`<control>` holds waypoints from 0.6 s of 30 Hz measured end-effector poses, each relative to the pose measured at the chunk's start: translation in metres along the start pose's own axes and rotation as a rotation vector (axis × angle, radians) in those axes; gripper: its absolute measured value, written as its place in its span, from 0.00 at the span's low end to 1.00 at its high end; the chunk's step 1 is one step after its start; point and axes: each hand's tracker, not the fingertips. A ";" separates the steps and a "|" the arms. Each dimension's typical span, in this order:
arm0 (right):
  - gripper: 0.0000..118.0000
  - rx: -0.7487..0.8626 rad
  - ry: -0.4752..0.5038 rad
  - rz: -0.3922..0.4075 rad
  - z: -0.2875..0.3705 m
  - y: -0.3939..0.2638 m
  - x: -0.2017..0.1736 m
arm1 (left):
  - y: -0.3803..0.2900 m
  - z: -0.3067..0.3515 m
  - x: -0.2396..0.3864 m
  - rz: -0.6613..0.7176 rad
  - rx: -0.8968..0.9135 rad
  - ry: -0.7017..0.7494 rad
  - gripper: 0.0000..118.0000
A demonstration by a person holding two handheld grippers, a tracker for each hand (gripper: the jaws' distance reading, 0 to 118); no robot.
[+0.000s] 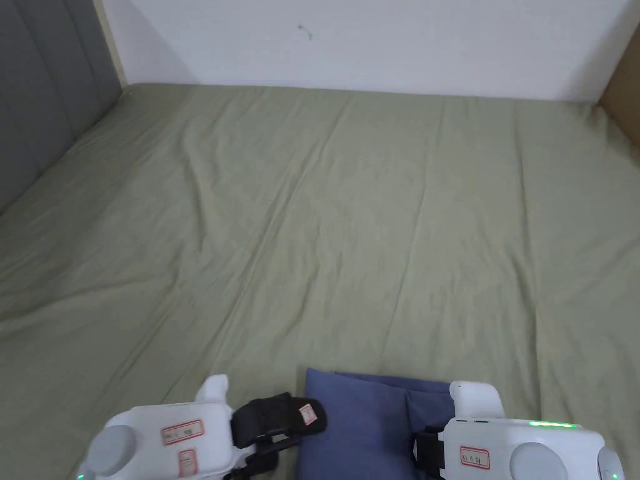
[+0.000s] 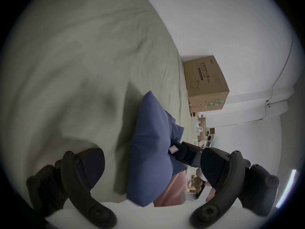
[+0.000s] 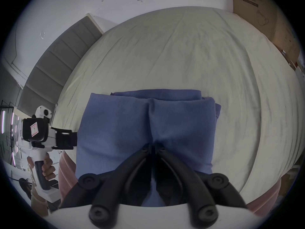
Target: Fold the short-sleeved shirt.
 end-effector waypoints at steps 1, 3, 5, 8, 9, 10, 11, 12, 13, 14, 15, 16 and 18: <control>0.04 -0.001 -0.004 0.006 0.000 0.000 -0.001 | 0.001 -0.010 0.001 -0.007 -0.027 -0.012 0.99; 0.04 -0.003 -0.014 0.016 0.001 0.001 -0.004 | 0.002 -0.026 0.002 -0.021 -0.061 -0.050 0.99; 0.04 -0.005 -0.020 0.021 0.001 0.001 -0.004 | 0.005 -0.038 -0.004 -0.008 -0.075 -0.119 0.93; 0.04 -0.008 -0.040 0.022 0.005 0.003 -0.007 | 0.004 -0.050 -0.011 -0.044 -0.103 0.121 0.24; 0.04 -0.007 -0.028 0.018 0.008 0.004 -0.008 | 0.005 -0.048 -0.019 -0.038 -0.109 0.023 0.24; 0.04 -0.002 -0.027 0.015 0.010 0.005 -0.010 | 0.008 -0.042 -0.018 0.013 -0.099 -0.062 0.24; 0.04 0.005 -0.025 0.019 0.014 0.006 -0.012 | 0.010 -0.037 -0.015 0.039 -0.090 -0.041 0.24; 0.04 0.013 -0.026 0.026 0.016 0.007 -0.015 | 0.013 -0.034 -0.011 0.002 -0.090 -0.023 0.24; 0.04 0.018 -0.029 0.030 0.017 0.008 -0.017 | 0.018 -0.026 -0.014 -0.076 -0.082 0.015 0.24; 0.04 0.021 -0.032 0.030 0.018 0.009 -0.018 | 0.024 -0.021 -0.013 -0.102 -0.084 0.044 0.24; 0.04 0.028 -0.030 0.030 0.019 0.010 -0.020 | 0.032 -0.014 -0.013 -0.082 -0.094 0.061 0.24; 0.04 0.037 -0.026 0.029 0.021 0.011 -0.022 | 0.040 -0.005 -0.014 -0.074 -0.091 0.065 0.24; 0.04 0.052 -0.023 0.025 0.022 0.013 -0.025 | 0.062 0.023 -0.022 -0.151 -0.050 0.140 0.24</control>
